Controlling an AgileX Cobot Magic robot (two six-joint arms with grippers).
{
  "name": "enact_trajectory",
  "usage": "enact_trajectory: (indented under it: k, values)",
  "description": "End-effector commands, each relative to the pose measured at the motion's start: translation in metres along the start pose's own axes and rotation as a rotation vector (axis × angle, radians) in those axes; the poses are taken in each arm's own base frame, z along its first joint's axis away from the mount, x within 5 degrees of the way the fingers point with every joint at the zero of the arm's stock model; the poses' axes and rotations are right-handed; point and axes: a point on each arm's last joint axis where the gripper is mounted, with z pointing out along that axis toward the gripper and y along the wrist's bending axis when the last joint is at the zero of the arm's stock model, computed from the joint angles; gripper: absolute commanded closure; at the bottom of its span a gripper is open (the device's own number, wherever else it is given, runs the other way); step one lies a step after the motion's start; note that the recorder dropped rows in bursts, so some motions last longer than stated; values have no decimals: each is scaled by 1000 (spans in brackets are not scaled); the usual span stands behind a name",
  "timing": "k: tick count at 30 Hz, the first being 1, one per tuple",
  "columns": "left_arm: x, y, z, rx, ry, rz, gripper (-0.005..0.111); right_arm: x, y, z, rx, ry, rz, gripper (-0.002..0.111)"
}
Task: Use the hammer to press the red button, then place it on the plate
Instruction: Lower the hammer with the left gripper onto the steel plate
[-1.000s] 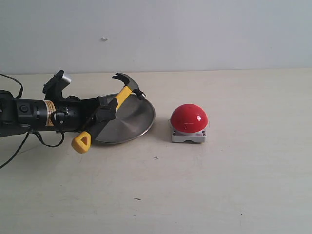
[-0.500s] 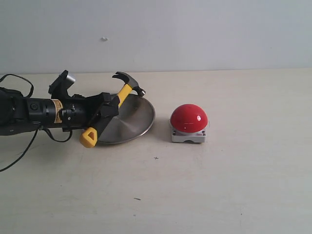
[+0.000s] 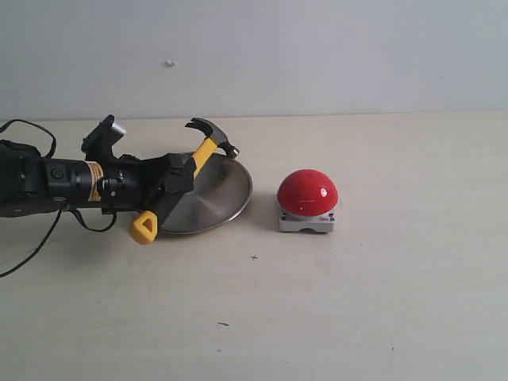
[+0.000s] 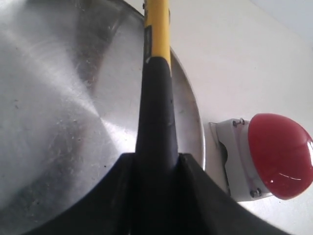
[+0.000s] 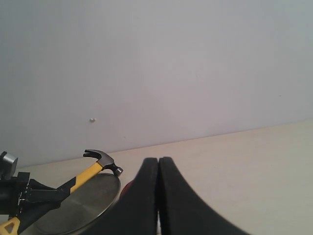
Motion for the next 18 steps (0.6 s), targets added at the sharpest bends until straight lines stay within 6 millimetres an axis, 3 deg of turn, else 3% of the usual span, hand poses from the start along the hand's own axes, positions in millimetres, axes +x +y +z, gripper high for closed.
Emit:
enact_trajectory:
  k: [1,5,13,18]
  values:
    - [2,0,-2,-10,30,31,82,1,0,0,-5,5,-1,108]
    - [3,4,-2,-53,47,44,74,1,0,0,-5,5,-1,108]
    - [5,10,-3,-119,71,57,74,1,0,0,-5,5,-1,108]
    - [5,11,-3,-122,77,81,45,1,0,0,-5,5,-1,108]
